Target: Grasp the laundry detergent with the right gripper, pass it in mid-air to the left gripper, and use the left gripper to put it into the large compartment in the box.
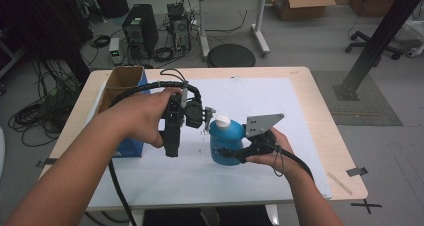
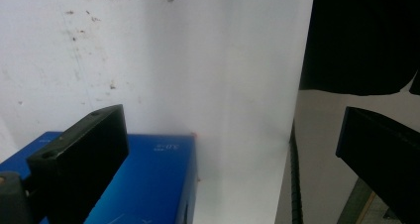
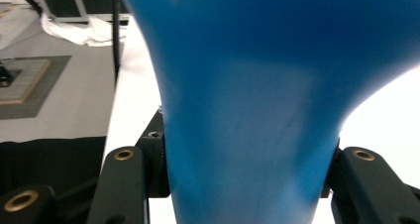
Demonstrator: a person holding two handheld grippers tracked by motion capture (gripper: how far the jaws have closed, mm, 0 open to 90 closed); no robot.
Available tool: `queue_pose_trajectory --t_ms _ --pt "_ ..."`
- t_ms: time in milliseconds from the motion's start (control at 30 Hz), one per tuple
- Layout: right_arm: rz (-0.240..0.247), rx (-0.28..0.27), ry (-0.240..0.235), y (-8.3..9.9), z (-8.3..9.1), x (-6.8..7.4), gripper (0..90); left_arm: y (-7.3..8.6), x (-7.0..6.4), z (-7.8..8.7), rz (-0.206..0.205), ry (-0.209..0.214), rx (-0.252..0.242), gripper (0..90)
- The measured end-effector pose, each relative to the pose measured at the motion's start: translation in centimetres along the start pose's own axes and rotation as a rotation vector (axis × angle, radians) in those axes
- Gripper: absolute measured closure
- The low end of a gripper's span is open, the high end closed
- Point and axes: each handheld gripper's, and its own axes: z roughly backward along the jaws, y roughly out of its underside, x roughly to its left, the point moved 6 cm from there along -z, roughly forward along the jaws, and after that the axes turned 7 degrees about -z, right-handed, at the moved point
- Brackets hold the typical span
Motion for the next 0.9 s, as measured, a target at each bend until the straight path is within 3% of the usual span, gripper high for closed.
queue_pose_trajectory --t_ms 900 --pt "0.02 0.0 -0.074 -0.1 -4.6 1.7 45.9 0.1 -0.4 0.0 0.003 0.003 -0.026 0.4"
